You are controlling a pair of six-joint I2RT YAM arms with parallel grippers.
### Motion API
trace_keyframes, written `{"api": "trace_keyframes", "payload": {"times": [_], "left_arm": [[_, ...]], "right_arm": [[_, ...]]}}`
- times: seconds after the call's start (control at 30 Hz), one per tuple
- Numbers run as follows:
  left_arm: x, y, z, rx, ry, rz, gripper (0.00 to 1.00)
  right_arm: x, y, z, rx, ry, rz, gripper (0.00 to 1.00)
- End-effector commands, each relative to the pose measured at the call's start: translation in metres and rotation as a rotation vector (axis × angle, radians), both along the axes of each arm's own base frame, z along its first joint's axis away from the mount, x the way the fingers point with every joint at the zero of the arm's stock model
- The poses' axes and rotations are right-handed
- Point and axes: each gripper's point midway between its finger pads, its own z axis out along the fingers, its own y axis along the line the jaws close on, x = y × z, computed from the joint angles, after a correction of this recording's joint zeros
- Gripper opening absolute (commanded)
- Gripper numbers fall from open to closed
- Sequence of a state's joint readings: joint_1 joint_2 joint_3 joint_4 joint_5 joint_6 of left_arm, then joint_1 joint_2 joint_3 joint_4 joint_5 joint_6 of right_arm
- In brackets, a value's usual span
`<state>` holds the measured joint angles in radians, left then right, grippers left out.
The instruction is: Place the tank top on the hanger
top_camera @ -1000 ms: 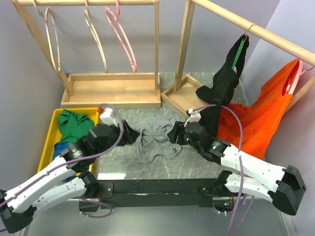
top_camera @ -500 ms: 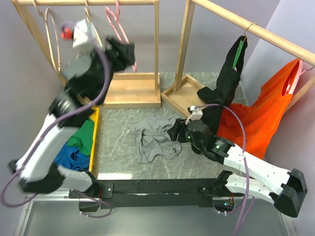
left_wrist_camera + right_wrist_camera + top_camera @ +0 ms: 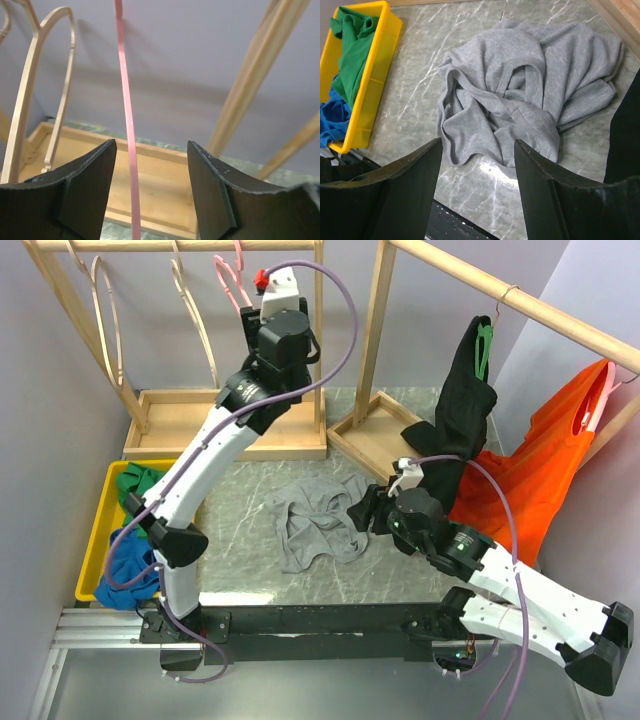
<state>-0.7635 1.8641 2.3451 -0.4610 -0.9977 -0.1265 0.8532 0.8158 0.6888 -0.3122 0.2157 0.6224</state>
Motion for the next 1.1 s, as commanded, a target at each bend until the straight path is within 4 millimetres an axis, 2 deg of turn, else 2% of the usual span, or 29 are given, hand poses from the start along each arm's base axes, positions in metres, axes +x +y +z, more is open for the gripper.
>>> {"api": "trace_keyframes", "payload": {"times": [0.0,0.17,0.27,0.5,0.53,0.57,0.63,0.67,0.77,0.93,1.07], "left_arm": [[-0.002,0.029,0.016,0.001,-0.027,0.110,0.64],[0.015,0.035,-0.014,-0.010,0.055,0.071,0.62],[0.023,0.037,-0.028,-0.040,0.095,0.028,0.56],[0.023,0.041,-0.037,-0.085,0.125,-0.021,0.42],[0.022,0.041,-0.037,-0.088,0.125,-0.022,0.40],[0.020,0.041,-0.034,-0.092,0.121,-0.026,0.33],[0.018,0.043,-0.031,-0.092,0.114,-0.025,0.26],[0.017,0.044,-0.029,-0.092,0.110,-0.026,0.17],[0.013,0.048,-0.020,-0.094,0.093,-0.022,0.08],[-0.001,0.054,0.008,-0.112,0.037,-0.039,0.01],[-0.016,0.054,0.028,-0.127,-0.004,-0.070,0.01]], "right_arm": [[-0.001,0.000,0.021,0.026,-0.047,0.016,0.67],[-0.003,0.003,0.017,0.033,-0.036,0.030,0.67],[-0.004,0.004,0.015,0.035,-0.029,0.037,0.67],[-0.004,0.004,0.019,0.040,-0.034,0.034,0.68],[-0.004,0.005,0.019,0.043,-0.034,0.036,0.68],[-0.004,0.004,0.018,0.041,-0.034,0.034,0.68],[-0.004,0.005,0.017,0.040,-0.029,0.037,0.68],[-0.004,0.005,0.017,0.040,-0.029,0.036,0.68],[-0.004,0.006,0.017,0.042,-0.029,0.038,0.68],[-0.002,0.008,0.017,0.036,-0.031,0.039,0.68],[0.000,0.009,0.017,0.029,-0.035,0.038,0.68]]}}
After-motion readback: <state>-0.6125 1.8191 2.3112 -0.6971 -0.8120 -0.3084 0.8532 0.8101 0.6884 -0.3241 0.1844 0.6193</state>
